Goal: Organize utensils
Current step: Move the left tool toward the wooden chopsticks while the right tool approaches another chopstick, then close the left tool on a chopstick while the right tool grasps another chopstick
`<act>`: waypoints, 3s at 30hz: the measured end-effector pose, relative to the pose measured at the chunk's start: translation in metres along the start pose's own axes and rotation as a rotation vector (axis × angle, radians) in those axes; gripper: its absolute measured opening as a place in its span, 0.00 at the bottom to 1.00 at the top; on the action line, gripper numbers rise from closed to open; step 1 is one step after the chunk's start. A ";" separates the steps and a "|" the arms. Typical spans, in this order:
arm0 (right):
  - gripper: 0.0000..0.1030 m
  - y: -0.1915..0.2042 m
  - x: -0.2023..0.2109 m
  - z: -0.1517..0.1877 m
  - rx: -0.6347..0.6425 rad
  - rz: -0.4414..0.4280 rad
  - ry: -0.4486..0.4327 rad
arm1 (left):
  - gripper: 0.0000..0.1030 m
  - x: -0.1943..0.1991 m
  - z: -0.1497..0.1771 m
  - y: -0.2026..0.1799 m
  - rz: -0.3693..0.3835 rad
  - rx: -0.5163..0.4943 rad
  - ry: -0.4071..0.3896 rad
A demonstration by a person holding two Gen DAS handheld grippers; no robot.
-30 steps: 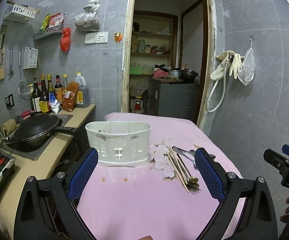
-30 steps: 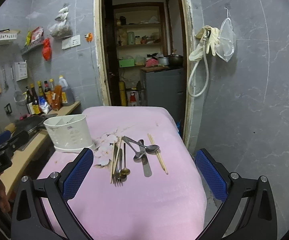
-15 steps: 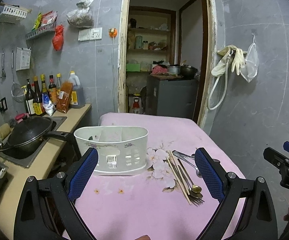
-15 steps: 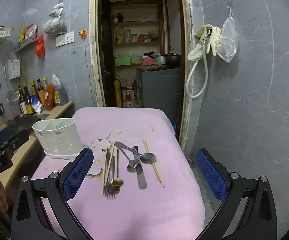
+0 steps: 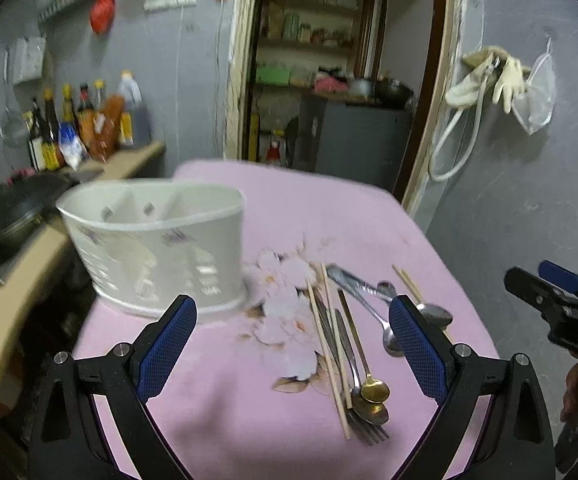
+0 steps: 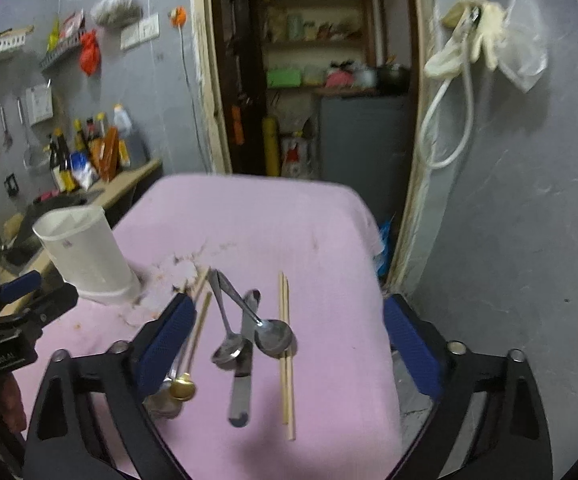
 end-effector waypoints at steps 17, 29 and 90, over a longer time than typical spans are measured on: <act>0.29 -0.023 -0.116 0.007 0.042 -0.154 0.268 | 0.36 -0.113 0.019 0.013 -0.040 0.028 0.293; 0.21 -0.019 -0.134 0.005 0.098 -0.146 0.318 | 0.25 -0.131 0.019 0.014 -0.058 0.013 0.372; 0.03 0.102 -0.010 -0.162 -0.187 -0.403 -0.475 | 0.02 0.049 -0.167 0.137 0.148 0.272 -0.239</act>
Point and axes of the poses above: each gripper's, at about its wrist camera, not at the fingertips, and x roughly against the way its jaws point, y to its left, z to its underside, the point moved 2 cm from there along -x, roughly the way its jaws point, and after that the axes turned 12 degrees about x, right-handed, at the moved point
